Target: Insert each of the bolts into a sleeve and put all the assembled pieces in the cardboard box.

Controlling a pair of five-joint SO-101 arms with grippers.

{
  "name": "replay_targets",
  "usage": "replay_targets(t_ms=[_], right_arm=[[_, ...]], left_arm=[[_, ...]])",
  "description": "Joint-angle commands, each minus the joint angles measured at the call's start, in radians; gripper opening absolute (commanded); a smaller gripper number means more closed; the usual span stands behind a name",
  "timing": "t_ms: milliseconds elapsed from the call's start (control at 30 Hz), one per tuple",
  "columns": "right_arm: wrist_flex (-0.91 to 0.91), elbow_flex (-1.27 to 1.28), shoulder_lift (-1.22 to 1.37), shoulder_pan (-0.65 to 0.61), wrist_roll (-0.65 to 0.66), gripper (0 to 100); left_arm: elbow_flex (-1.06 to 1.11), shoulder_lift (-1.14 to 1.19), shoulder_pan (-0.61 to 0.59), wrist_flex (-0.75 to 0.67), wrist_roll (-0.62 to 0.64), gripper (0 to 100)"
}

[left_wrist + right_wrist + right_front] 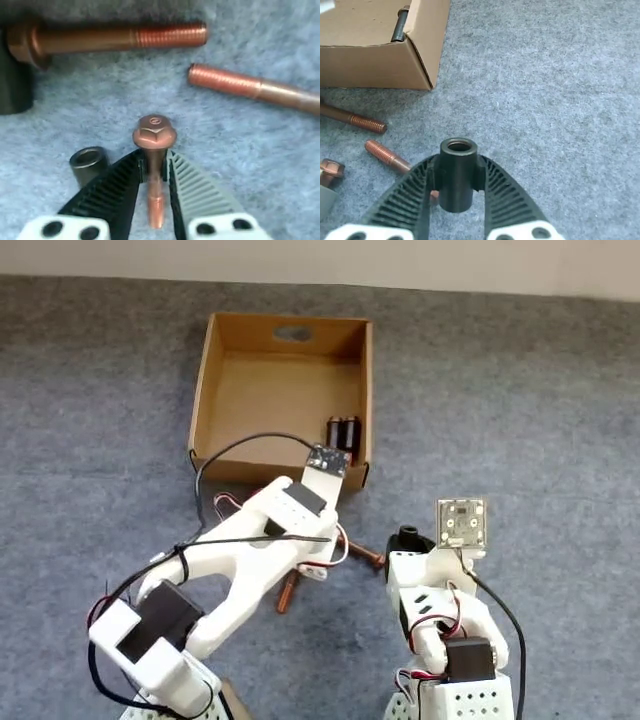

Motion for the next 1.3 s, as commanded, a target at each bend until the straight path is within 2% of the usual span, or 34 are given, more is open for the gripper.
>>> replay_targets(t_ms=[0,233,500,700,1000,1267], right_arm=[[0.001,-0.004,-0.005,-0.007,-0.006,0.6],[-0.001,-0.004,-0.005,-0.007,-0.006,0.6],[-0.004,-0.018,-0.005,-0.007,-0.006,0.6],[-0.12,-0.064,-0.005,-0.007,-0.006,0.6],[-0.447,-0.028,-0.005,-0.007,-0.012,0.6],[-0.716,0.073,-0.005,-0.007,-0.014,0.6]], left_arm=[[-0.03,0.004,0.001,-0.006,-0.008,1],[-0.027,-0.058,0.005,0.002,-0.009,1],[0.087,-0.432,0.001,0.023,-0.009,1],[0.196,-0.664,0.001,-0.072,-0.009,1],[0.286,-1.009,0.004,-0.404,-0.003,1],[0.412,-1.156,0.008,-0.925,-0.006,1]])
